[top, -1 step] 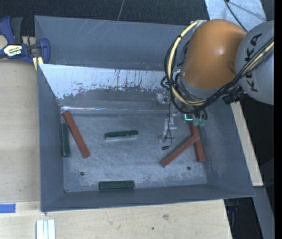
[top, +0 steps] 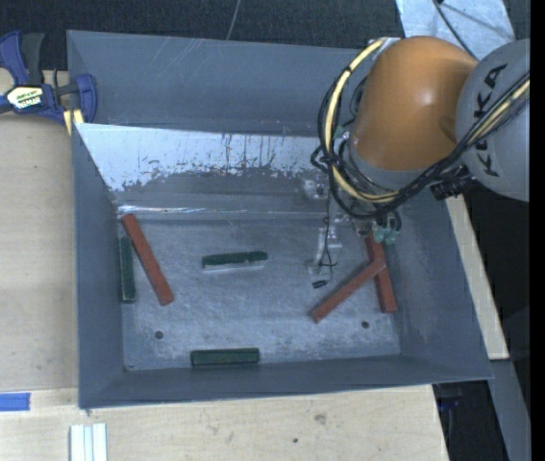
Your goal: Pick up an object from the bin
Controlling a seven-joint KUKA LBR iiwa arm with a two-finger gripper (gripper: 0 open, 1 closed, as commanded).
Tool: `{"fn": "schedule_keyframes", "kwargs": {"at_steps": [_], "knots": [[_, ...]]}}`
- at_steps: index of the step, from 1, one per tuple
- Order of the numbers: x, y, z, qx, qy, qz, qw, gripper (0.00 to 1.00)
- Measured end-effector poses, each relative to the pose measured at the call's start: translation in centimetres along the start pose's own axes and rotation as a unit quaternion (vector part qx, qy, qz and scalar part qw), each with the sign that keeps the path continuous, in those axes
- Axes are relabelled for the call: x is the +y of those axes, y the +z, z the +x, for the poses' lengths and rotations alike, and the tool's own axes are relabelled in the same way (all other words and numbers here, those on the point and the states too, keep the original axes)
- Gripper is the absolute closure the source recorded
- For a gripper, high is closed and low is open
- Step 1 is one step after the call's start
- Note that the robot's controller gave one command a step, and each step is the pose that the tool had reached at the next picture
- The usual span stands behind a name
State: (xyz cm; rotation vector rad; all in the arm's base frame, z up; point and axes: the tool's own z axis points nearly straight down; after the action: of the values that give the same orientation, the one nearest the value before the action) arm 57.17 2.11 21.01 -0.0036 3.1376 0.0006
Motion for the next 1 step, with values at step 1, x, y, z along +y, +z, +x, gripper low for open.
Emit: {"fn": "schedule_keyframes", "kwargs": {"at_steps": [1], "knots": [[3.7, 5.28, -2.01, -0.0034, -0.001, 0.0, 1.0, 0.0]]}}
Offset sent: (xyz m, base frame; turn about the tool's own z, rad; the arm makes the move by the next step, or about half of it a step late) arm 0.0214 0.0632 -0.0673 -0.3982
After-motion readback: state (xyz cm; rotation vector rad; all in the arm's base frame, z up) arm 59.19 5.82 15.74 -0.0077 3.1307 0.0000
